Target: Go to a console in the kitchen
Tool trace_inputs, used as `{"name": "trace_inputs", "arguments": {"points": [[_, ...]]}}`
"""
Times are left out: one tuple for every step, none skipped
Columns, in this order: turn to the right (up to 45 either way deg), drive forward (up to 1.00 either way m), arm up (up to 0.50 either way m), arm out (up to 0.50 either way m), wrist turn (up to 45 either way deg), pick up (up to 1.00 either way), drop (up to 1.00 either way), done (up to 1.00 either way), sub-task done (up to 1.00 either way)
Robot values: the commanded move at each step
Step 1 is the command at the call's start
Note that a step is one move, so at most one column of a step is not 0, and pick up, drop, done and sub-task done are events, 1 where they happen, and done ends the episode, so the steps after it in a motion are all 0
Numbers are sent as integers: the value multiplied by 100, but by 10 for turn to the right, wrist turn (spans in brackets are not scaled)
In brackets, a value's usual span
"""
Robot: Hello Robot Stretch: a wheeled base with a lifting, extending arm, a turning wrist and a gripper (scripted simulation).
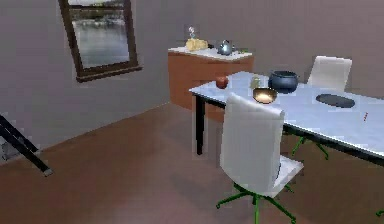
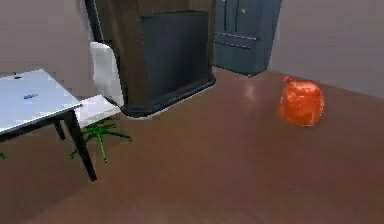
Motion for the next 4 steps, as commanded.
{"name": "trace_inputs", "arguments": {"points": [[-270, 0, 0, 0, 0, 0, 0, 0, 0], [0, 100, 0, 0, 0, 0, 0, 0, 0], [-60, 0, 0, 0, 0, 0, 0, 0, 0], [0, 5, 0, 0, 0, 0, 0, 0, 0]]}}
